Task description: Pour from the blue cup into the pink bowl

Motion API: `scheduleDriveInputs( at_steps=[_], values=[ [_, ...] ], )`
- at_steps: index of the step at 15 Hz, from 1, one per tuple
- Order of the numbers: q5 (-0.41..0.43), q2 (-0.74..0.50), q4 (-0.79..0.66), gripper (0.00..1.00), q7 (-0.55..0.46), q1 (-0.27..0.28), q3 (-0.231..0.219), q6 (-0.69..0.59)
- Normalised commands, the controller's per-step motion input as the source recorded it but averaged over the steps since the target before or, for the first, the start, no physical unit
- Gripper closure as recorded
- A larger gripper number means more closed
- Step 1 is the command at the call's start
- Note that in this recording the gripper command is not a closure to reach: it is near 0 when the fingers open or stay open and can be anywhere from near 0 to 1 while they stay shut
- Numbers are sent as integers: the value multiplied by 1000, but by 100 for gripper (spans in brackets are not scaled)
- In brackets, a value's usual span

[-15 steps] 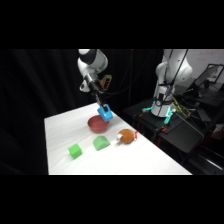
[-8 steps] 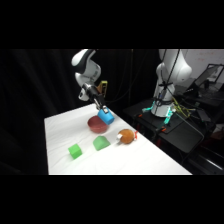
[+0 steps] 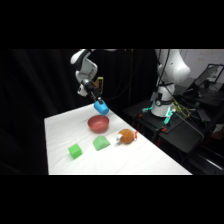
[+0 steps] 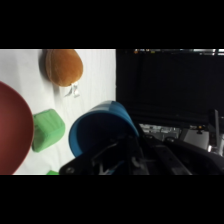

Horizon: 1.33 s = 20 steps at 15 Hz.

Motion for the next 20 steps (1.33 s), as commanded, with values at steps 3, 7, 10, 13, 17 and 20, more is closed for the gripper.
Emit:
scheduleDriveInputs(
  at_steps=[3, 7, 10, 13, 17, 20],
  values=[
    [94, -37, 115, 18, 26, 91, -13, -93],
    [-125, -606, -426, 18, 279, 369, -106, 613],
    [-257, -718, -591, 18, 438, 443, 8, 792],
    [-421, -565, -507, 18, 521, 401, 136, 778],
    [-562, -316, -329, 18, 589, 327, 235, 648],
    [-539, -79, -103, 18, 529, 215, 206, 360]
  ],
)
